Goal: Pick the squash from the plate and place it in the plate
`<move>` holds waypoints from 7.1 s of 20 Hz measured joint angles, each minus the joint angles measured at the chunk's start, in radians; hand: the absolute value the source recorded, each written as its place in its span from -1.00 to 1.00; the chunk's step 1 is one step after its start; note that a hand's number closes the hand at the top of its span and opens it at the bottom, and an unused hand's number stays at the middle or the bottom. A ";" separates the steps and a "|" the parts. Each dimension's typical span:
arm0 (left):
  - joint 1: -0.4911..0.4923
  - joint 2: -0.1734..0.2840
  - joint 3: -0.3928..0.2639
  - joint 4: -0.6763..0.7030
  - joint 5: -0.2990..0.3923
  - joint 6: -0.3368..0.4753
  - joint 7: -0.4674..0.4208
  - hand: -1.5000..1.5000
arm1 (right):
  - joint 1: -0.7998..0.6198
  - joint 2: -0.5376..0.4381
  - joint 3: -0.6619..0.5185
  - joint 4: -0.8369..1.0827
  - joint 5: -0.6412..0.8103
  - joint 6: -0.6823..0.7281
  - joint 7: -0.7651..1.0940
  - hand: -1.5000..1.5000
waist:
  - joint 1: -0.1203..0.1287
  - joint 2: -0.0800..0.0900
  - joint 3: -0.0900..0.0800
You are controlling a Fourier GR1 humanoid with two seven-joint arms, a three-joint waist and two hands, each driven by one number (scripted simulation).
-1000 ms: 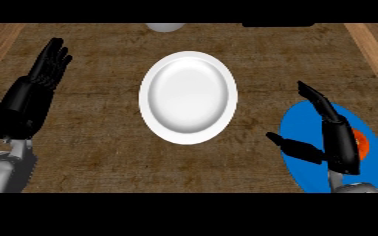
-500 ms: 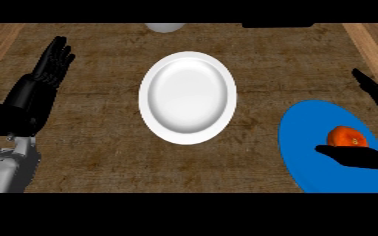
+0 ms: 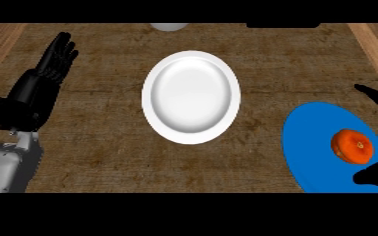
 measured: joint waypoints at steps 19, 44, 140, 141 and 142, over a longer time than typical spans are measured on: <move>-0.013 -0.054 0.057 0.018 -0.049 -0.058 0.004 0.00 | -0.083 0.163 0.037 0.197 0.216 0.232 0.166 -1.00 | -0.002 -0.001 0.004; -0.011 -0.120 0.120 0.000 -0.111 -0.112 0.023 0.00 | -0.089 0.356 -0.042 0.489 0.598 0.123 -0.177 1.00 | -0.003 -0.003 0.001; -0.004 -0.183 0.173 -0.014 -0.165 -0.171 0.025 0.00 | -0.815 0.755 -0.047 1.104 -0.175 -0.286 -0.842 -1.00 | -0.001 -0.001 0.004; -0.005 -0.181 0.176 -0.010 -0.167 -0.171 0.023 0.00 | -0.800 0.736 -0.057 1.100 -0.177 -0.261 -0.855 -1.00 | -0.001 -0.001 0.004; -0.003 -0.179 0.176 -0.016 -0.166 -0.174 0.029 0.00 | -0.780 0.710 -0.067 1.095 -0.181 -0.232 -0.871 -1.00 | -0.002 -0.001 0.004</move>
